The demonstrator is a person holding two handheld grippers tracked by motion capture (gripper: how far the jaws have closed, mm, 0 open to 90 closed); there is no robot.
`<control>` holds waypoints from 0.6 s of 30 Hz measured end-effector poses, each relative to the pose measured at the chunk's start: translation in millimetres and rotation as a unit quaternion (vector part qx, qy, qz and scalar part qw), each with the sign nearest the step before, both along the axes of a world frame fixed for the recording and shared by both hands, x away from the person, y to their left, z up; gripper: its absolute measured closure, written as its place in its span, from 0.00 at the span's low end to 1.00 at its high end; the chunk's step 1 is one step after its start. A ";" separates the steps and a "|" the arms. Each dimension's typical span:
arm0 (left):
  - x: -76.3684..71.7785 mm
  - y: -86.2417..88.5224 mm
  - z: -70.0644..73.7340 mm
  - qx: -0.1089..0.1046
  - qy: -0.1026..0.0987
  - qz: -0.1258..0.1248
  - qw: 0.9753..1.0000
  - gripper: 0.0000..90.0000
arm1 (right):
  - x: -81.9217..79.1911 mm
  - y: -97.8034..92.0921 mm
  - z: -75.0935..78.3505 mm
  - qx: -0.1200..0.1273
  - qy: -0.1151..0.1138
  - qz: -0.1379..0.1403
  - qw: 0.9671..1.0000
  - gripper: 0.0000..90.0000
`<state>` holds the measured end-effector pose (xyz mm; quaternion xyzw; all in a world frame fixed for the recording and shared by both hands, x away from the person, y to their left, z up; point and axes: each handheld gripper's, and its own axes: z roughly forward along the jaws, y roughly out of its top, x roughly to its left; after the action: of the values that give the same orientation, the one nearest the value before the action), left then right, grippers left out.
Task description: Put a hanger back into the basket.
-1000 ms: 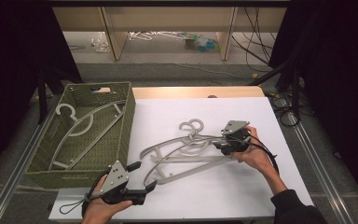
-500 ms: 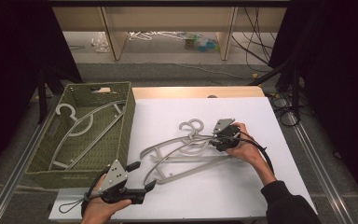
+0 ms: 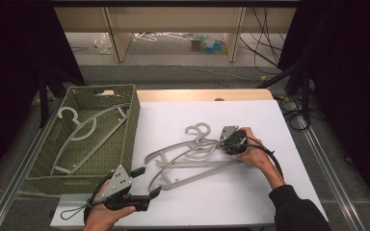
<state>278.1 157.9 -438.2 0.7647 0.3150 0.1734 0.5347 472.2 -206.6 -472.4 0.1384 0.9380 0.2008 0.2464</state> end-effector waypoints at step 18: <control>0.8 1.7 -0.7 0.008 -0.002 -0.005 1.000 0.22 | -14.8 -14.9 35.0 -0.032 -0.036 0.110 0.993 0.90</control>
<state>278.8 159.6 -438.9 0.7702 0.3084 0.1748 0.5302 457.4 -221.5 -437.4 0.0191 0.9440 0.2014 0.2607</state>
